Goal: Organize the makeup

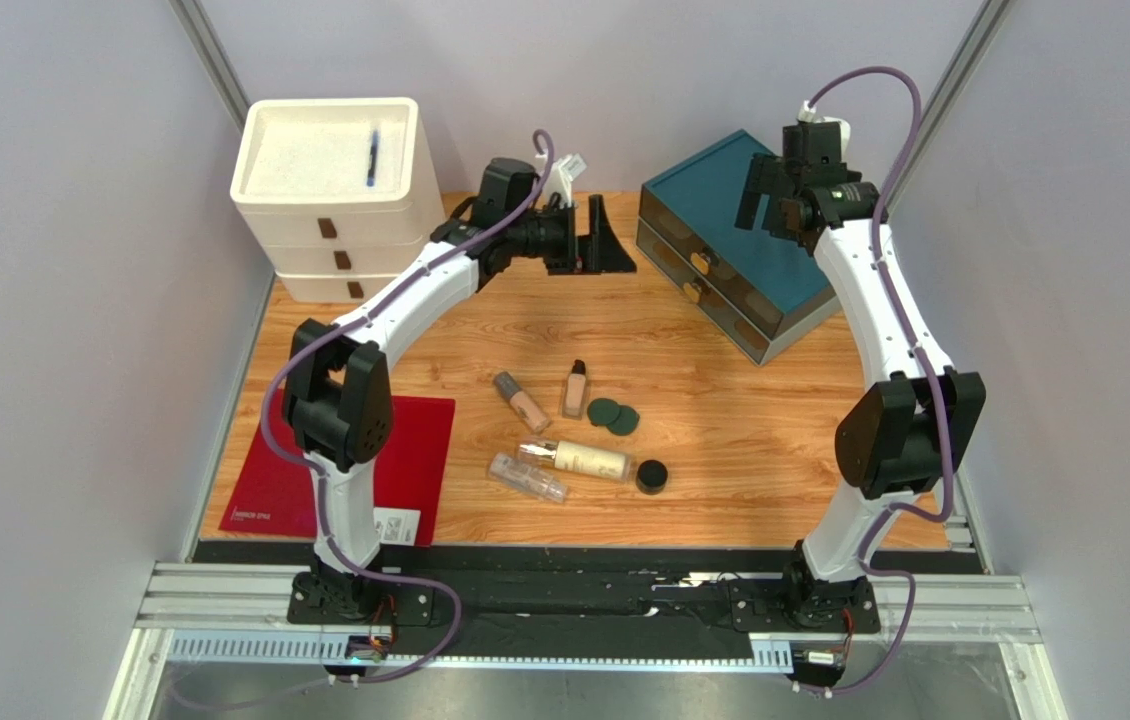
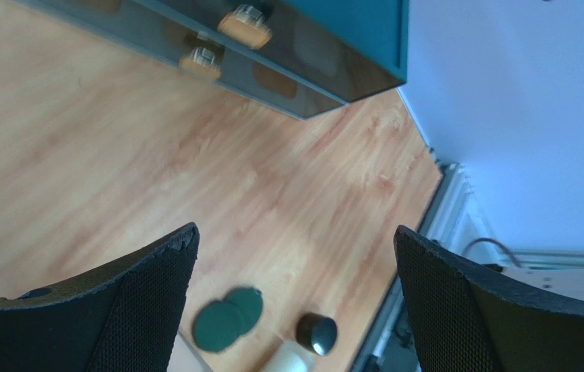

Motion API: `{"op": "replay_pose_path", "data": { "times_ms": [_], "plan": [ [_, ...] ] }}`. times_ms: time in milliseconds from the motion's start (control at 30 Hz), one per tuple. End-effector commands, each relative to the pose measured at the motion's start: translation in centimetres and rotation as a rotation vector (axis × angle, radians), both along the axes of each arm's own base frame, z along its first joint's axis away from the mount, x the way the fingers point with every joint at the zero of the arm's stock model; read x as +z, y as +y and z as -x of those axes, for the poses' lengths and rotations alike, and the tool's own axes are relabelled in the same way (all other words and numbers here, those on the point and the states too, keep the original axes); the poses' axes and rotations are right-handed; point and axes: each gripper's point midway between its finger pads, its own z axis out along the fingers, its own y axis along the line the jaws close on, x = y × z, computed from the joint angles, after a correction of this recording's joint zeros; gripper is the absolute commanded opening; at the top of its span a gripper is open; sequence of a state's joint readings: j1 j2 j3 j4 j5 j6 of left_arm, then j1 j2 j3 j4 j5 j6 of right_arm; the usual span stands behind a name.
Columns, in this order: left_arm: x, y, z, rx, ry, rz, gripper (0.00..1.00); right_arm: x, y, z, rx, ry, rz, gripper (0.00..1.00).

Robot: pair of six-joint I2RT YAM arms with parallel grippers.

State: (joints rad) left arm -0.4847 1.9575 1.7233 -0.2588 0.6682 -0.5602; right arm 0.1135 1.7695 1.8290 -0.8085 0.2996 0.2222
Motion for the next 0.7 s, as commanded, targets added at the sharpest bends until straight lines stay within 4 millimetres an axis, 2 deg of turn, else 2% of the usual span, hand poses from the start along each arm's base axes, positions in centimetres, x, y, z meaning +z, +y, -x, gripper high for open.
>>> {"op": "replay_pose_path", "data": {
  "times_ms": [0,33,67,133,200,233,367,433,500,533,600,633,667],
  "plan": [
    [3.6,-2.7,3.0,-0.147,-0.277,-0.219,1.0,0.7,-1.1,0.4,-0.019,-0.018,-0.051,1.0],
    [4.5,-2.9,1.2,-0.104,-0.373,-0.309,1.0,0.6,-1.3,0.4,-0.026,-0.014,-0.058,1.0],
    [3.4,-3.6,2.6,-0.136,-0.345,-0.369,1.0,0.3,-1.3,0.5,-0.031,-0.008,-0.068,1.0],
    [3.5,-4.8,2.0,-0.132,-0.38,-0.407,1.0,0.0,-1.4,0.5,-0.034,-0.003,-0.088,1.0],
    [3.1,-5.9,2.6,-0.152,-0.372,-0.398,1.0,-0.3,-1.7,0.5,-0.041,0.003,-0.104,1.0],
    [2.3,-6.2,2.4,-0.116,-0.335,-0.402,1.0,-0.4,-1.7,0.5,-0.045,0.005,-0.112,0.99],
    [1.2,-7.2,1.5,-0.038,-0.258,-0.354,1.0,-0.8,-2.4,0.2,-0.065,0.007,-0.152,0.98],
    [0.5,-7.7,1.1,-0.02,-0.199,-0.319,1.0,-0.8,-2.0,-0.3,-0.058,0.004,-0.174,0.96],
    [0.8,-8.0,0.3,0.006,-0.105,-0.236,0.97,-1.0,-1.4,-0.9,-0.03,0.009,-0.193,0.93],
    [0.0,-8.2,-0.1,0.009,-0.058,-0.211,0.96,-1.2,-0.9,-1.0,-0.004,0.014,-0.203,0.87],
    [0.1,-9.0,-0.7,0.008,-0.003,-0.129,0.93,-1.1,-0.4,-1.8,0.019,0.001,-0.225,0.68],
    [0.0,-9.2,-1.7,0.038,0.033,-0.088,0.93,-1.2,-0.3,-2.1,0.025,0.001,-0.228,0.58],
    [-0.2,-9.5,-1.9,0.041,0.055,-0.064,0.93,-1.4,-0.2,-2.3,0.027,0.008,-0.23,0.31]
  ]
}}
